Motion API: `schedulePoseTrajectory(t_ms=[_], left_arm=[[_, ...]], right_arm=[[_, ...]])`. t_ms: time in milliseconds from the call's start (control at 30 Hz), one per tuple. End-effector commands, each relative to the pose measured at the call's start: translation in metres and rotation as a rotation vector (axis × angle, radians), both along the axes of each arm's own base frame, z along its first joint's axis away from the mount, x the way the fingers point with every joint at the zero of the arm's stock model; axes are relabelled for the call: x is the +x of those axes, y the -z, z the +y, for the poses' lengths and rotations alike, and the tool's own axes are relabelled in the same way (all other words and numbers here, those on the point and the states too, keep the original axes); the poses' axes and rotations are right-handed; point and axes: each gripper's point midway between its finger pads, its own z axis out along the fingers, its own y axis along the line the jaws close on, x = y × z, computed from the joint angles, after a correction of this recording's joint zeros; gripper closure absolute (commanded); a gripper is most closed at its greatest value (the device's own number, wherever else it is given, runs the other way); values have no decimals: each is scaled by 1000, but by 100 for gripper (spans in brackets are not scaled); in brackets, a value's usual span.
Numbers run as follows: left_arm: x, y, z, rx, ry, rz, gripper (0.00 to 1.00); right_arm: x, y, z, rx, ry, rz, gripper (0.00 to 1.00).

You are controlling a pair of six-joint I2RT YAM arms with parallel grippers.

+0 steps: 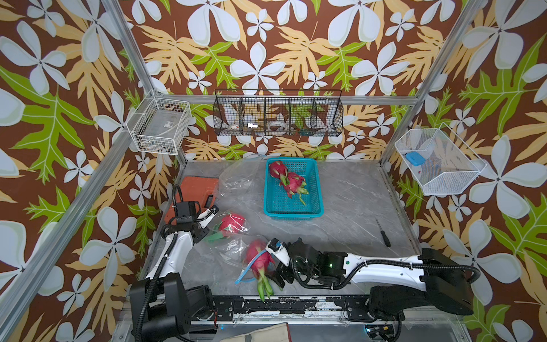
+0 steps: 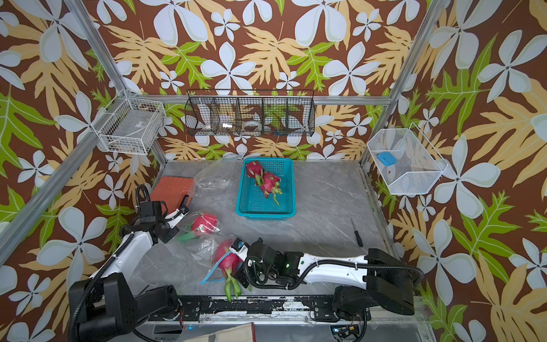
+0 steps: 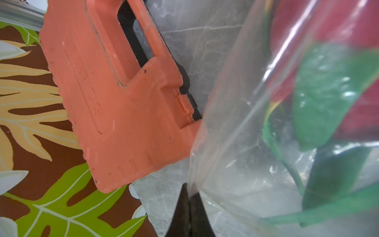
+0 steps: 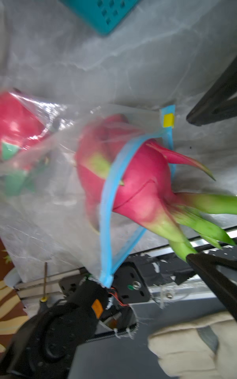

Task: Open the zip-top bag and take out the dragon fruit
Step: Pick up the dragon fruit from the zipper food storage bag.

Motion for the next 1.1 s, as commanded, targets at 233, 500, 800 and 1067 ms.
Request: schedulePoseTrajectory(t_ms=[233, 500, 800, 1067], left_arm=[[-7, 0, -4, -14, 16, 20, 100], [-10, -4, -4, -7, 22, 23, 100], [-11, -6, -4, 5, 34, 22, 100], [-12, -2, -5, -2, 26, 26, 100]], right_arm=[[8, 18, 7, -116, 166, 5, 26], [8, 53, 14, -285, 209, -38, 26], [35, 53, -12, -249, 357, -31, 48], [44, 49, -16, -214, 354, -23, 79]])
